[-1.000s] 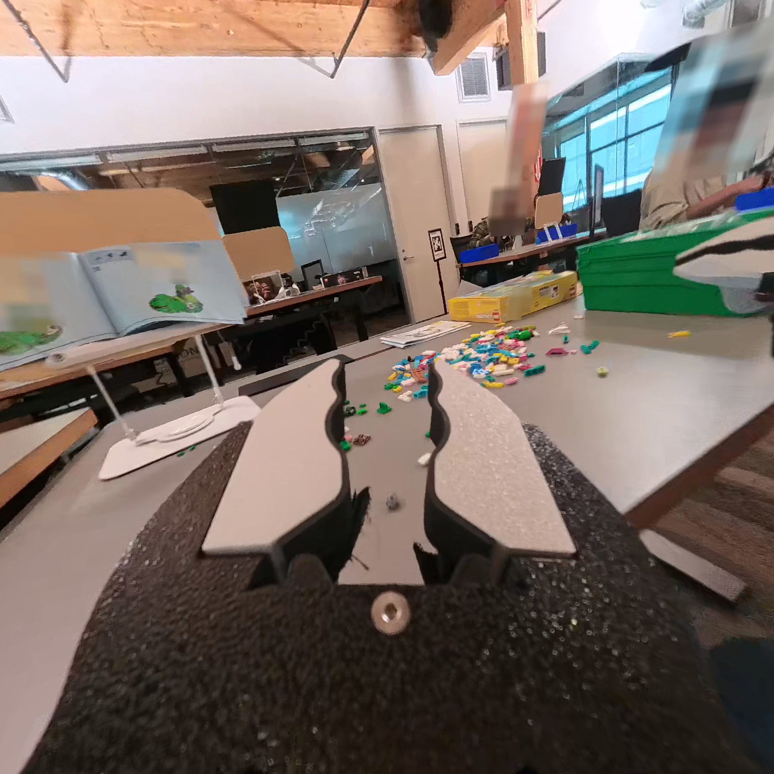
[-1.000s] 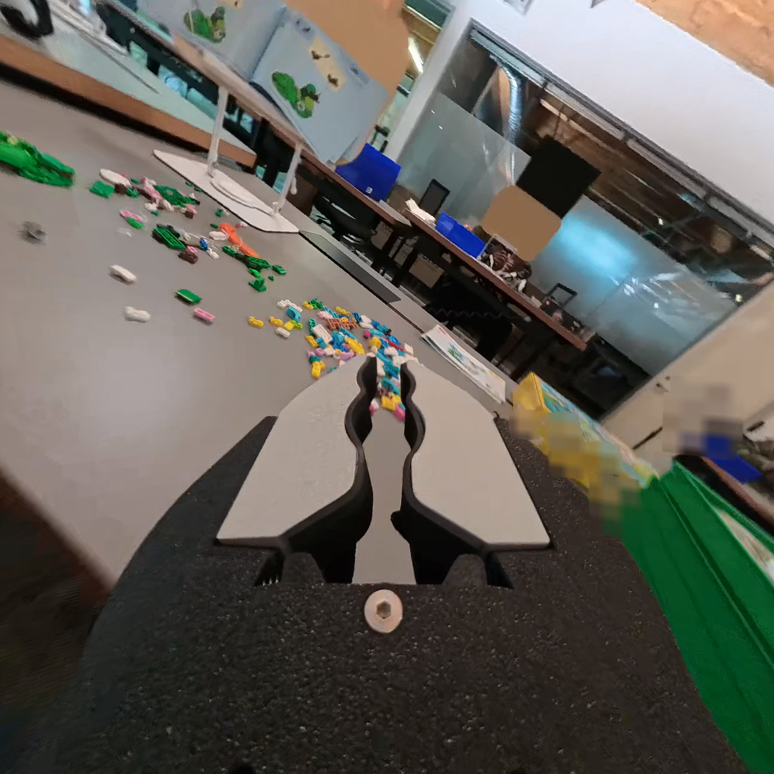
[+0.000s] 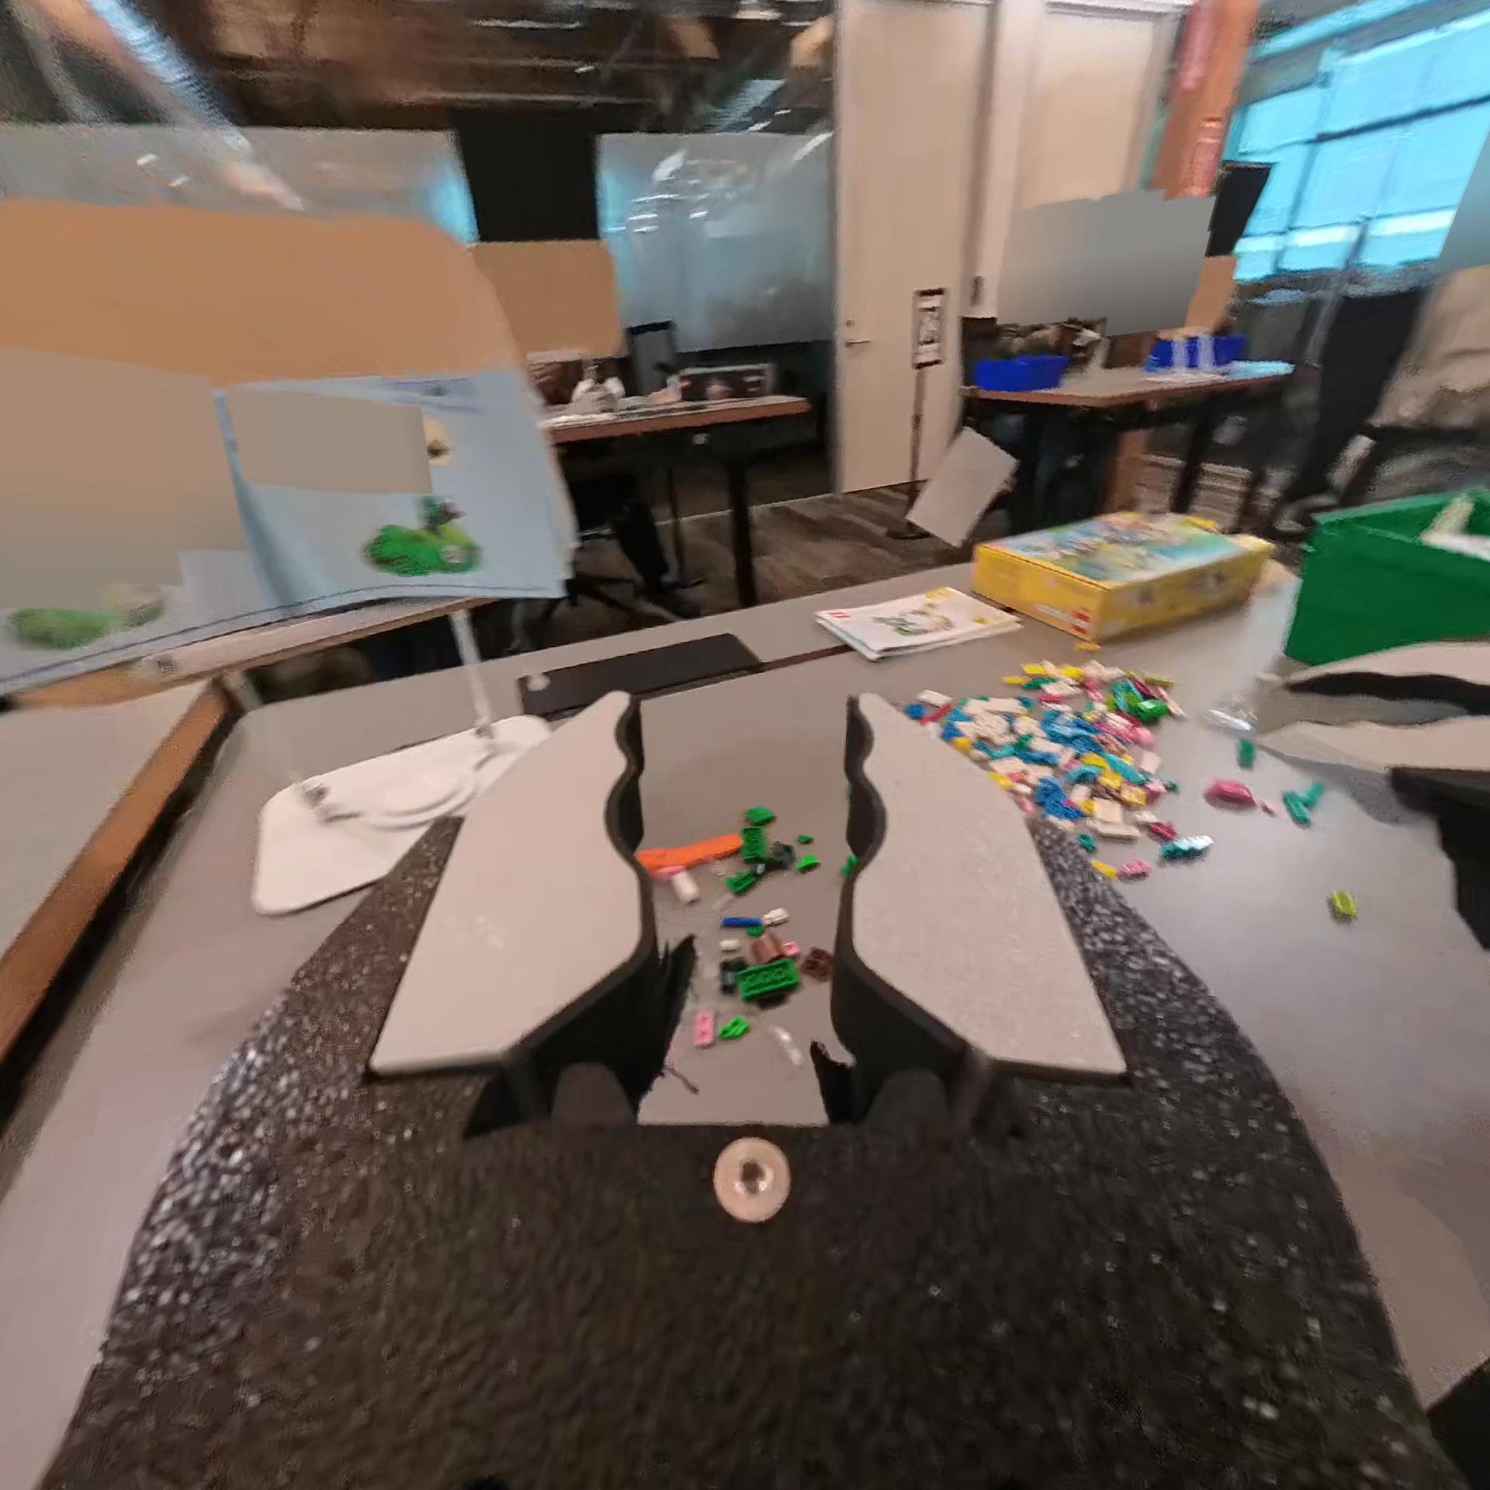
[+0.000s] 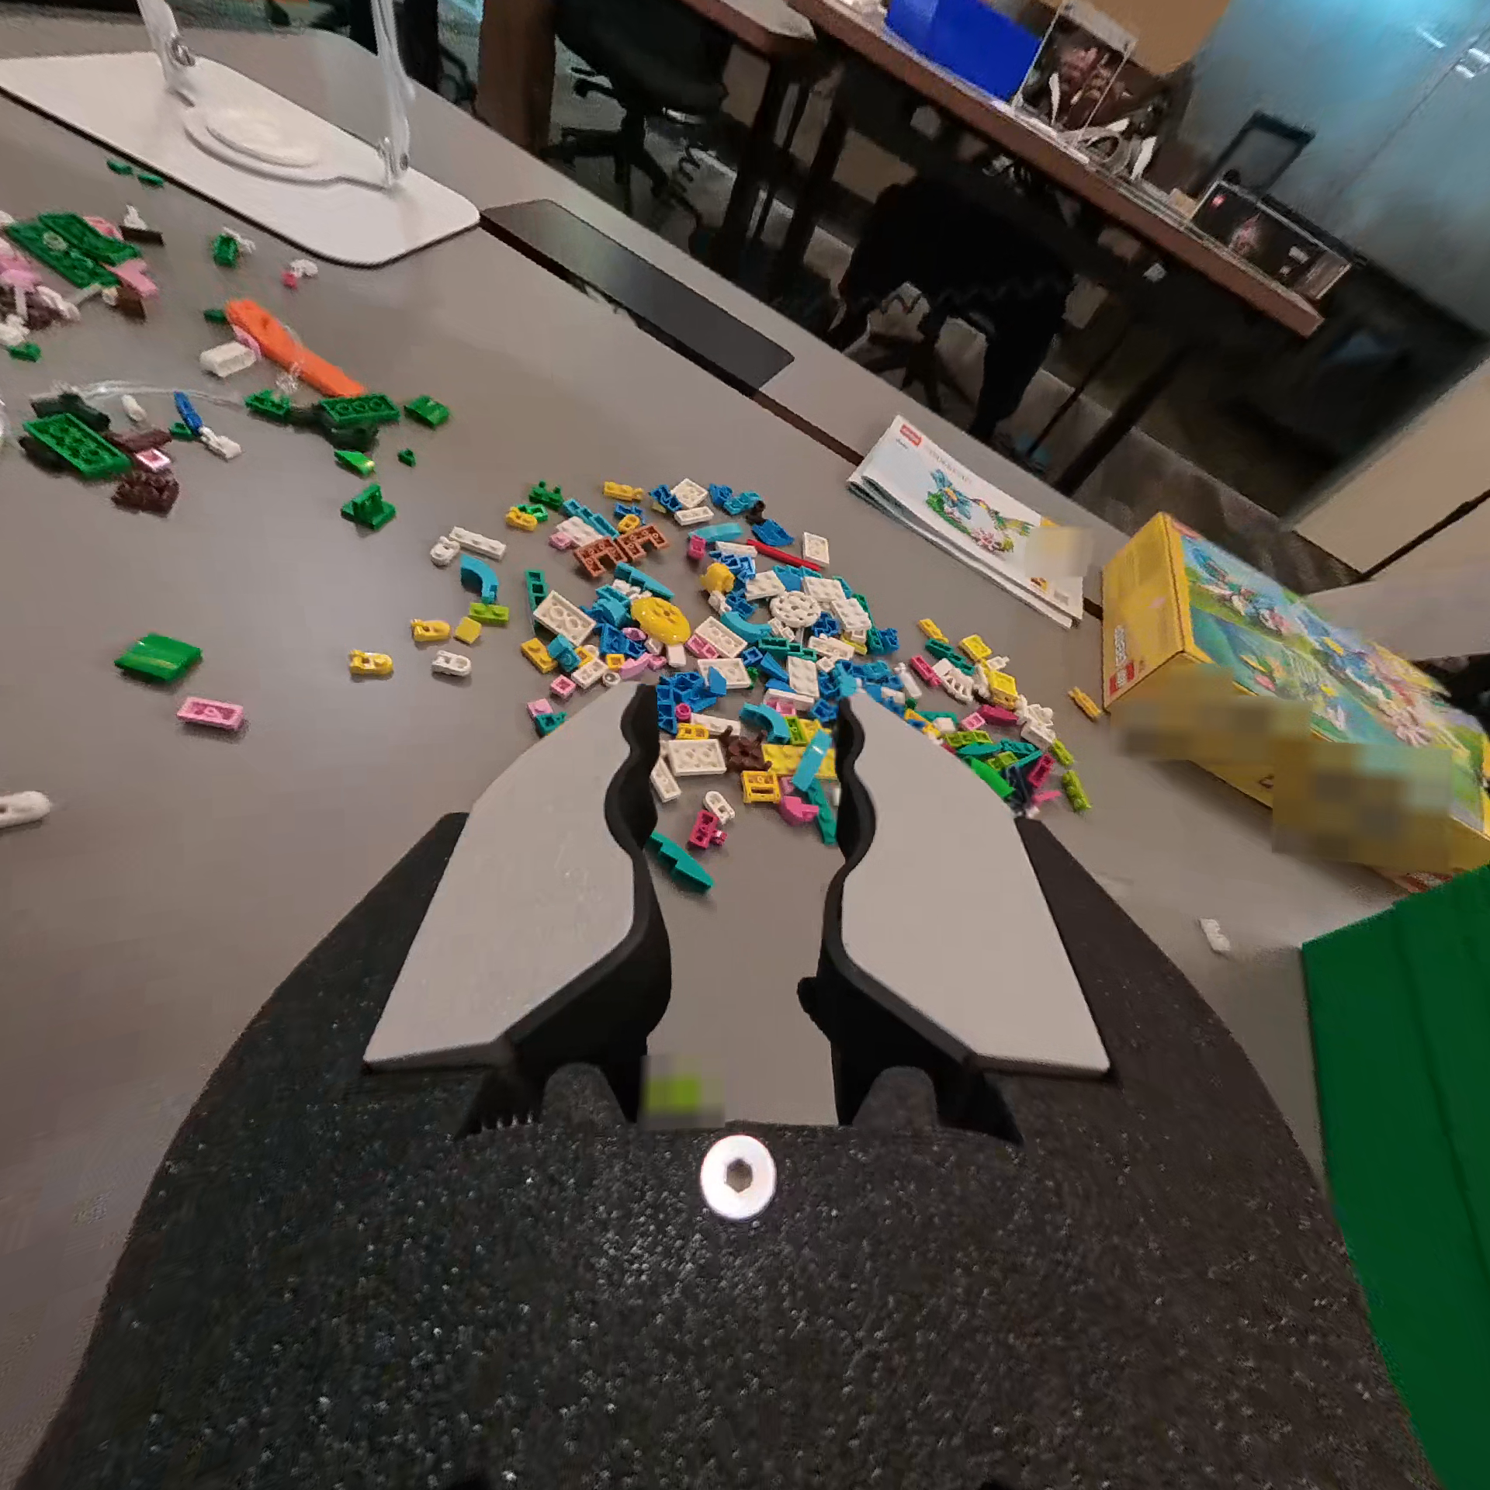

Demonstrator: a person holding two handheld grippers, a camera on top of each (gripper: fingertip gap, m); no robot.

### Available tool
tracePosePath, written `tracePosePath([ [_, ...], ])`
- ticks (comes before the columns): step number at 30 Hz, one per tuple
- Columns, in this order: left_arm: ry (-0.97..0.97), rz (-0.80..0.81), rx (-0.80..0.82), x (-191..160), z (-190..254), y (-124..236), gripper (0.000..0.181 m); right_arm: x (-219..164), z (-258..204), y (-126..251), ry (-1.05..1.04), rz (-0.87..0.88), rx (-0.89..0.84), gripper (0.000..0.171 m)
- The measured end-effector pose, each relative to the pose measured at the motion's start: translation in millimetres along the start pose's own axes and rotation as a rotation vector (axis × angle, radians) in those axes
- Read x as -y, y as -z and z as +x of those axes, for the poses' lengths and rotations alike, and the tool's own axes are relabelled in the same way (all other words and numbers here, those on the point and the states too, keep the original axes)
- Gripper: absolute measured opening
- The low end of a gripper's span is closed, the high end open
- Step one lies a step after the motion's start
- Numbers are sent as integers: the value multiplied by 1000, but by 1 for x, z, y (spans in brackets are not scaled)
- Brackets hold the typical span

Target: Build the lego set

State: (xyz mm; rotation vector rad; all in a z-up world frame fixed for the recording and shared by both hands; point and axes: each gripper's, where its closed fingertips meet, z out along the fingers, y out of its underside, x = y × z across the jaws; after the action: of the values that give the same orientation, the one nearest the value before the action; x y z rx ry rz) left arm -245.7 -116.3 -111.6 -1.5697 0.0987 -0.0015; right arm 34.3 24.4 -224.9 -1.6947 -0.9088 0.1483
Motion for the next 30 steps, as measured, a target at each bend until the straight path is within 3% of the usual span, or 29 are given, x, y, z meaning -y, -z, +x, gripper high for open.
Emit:
tracePosePath([
  [6, 101, -68, 412, 4, -55, 88, 61, 4, 29, 7, 20, 1, 94, 50],
  [11, 128, -93, 850, 1, -31, 201, 72, -11, 37, 5, 91, 32, 335, 58],
  [16, 187, -96, 1296, -15, 87, 319, 76, -6, 39, 16, 212, 159, 646, 67],
  [20, 220, -125, 1473, -14, 201, 369, 81, -5, 34, 26, 231, 203, 804, 71],
  [25, 217, -222, 1702, -14, 330, 436, 88, -10, -13, 42, 296, 222, 979, 73],
  [30, 279, -228, 1856, -21, 421, 467, 92, -13, -59, 65, 314, 245, 1093, 74],
])
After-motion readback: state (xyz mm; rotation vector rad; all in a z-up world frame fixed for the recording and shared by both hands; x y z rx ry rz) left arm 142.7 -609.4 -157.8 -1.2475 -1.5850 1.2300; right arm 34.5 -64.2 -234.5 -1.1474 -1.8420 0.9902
